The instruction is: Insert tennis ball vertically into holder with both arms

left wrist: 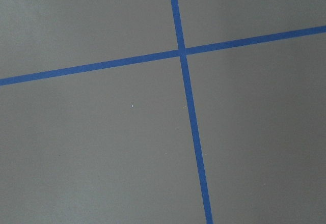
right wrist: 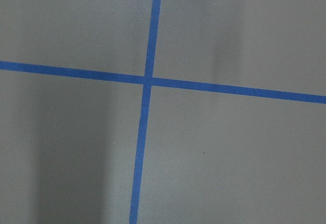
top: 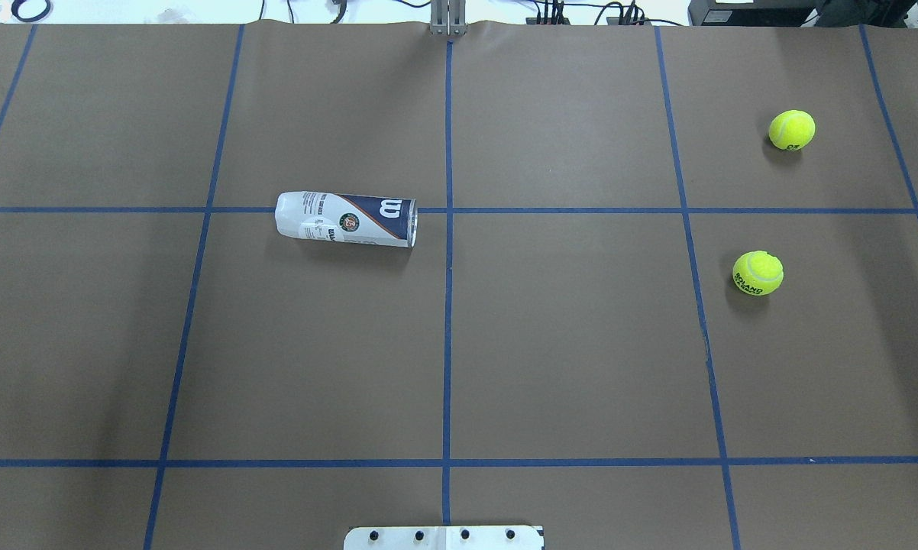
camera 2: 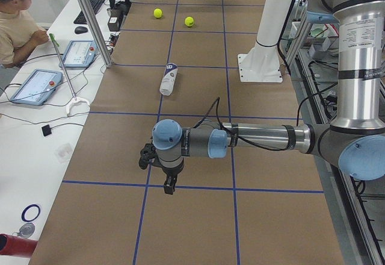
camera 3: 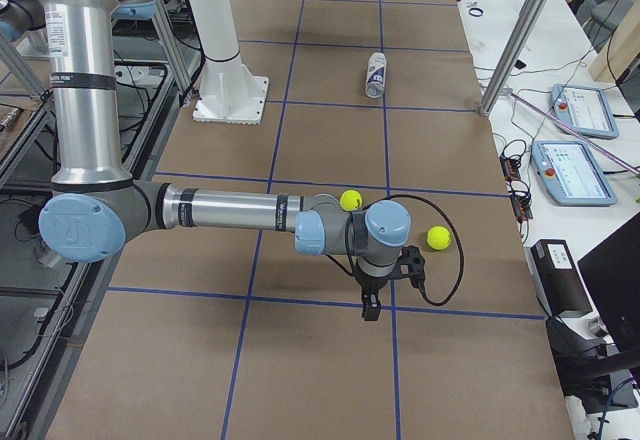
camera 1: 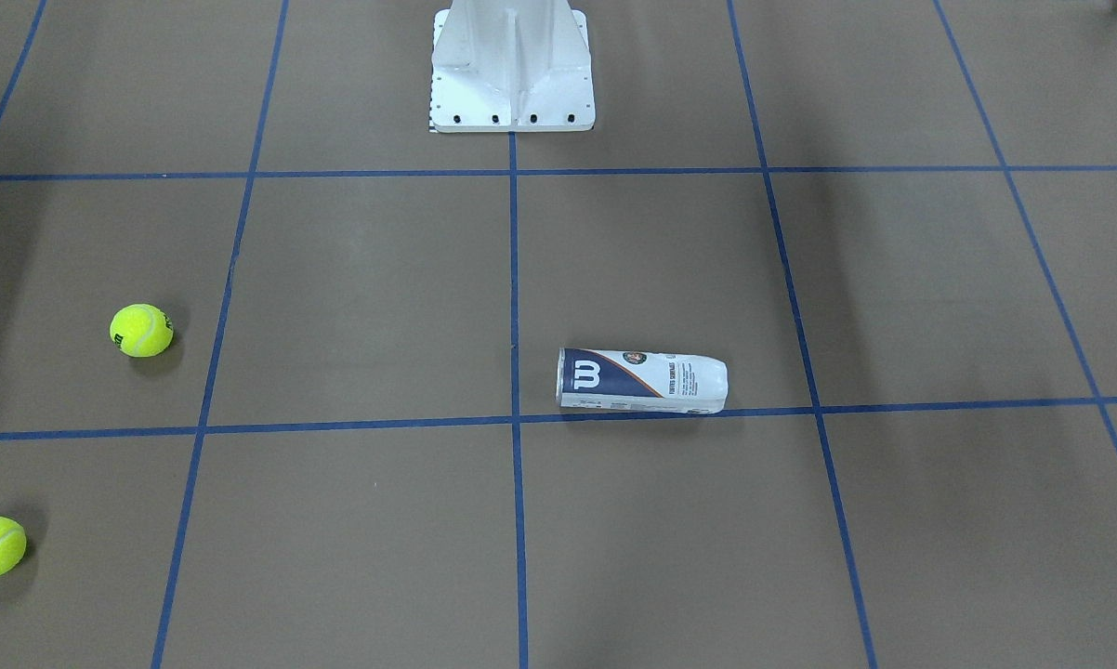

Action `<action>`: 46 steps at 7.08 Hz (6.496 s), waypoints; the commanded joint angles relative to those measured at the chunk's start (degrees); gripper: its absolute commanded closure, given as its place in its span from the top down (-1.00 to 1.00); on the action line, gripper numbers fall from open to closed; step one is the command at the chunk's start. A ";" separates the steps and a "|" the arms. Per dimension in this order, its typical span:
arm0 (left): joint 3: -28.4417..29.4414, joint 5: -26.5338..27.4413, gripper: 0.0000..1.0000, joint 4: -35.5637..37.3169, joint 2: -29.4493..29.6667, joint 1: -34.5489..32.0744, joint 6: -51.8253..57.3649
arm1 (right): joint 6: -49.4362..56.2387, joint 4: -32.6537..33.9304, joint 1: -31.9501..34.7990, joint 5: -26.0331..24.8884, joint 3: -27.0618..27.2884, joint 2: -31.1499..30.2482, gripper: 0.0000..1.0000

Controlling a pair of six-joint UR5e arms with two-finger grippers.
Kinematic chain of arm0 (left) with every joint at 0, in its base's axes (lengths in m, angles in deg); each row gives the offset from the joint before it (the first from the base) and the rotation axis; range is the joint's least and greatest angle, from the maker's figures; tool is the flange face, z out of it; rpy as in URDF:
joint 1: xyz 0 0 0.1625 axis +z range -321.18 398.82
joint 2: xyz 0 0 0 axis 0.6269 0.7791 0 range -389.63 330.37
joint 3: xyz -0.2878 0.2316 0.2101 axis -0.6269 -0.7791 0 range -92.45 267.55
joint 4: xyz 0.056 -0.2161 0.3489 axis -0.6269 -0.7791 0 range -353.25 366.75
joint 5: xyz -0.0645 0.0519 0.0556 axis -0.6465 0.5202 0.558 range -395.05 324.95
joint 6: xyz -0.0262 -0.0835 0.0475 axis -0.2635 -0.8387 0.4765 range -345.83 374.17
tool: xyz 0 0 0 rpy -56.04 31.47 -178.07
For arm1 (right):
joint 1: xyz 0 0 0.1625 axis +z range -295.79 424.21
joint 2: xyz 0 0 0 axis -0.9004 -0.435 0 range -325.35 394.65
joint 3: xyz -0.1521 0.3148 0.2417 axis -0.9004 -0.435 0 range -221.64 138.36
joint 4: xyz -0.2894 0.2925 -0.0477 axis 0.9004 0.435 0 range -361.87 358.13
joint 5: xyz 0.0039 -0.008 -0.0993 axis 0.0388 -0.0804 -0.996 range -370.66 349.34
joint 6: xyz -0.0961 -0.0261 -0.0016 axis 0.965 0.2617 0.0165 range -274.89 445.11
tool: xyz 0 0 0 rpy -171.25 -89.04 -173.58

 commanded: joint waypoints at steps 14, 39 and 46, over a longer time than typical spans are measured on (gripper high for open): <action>2.46 -0.97 1.00 -26.07 7.37 0.69 -0.54 | -0.17 -8.00 -0.09 -1.67 0.22 2.29 0.99; 16.34 29.96 0.97 -11.86 53.08 54.22 18.46 | -0.26 -8.00 -0.09 -1.32 0.05 0.97 0.99; 21.86 31.11 0.97 -16.24 53.78 55.72 16.42 | -0.26 -8.00 -0.09 -1.32 -0.04 0.97 0.99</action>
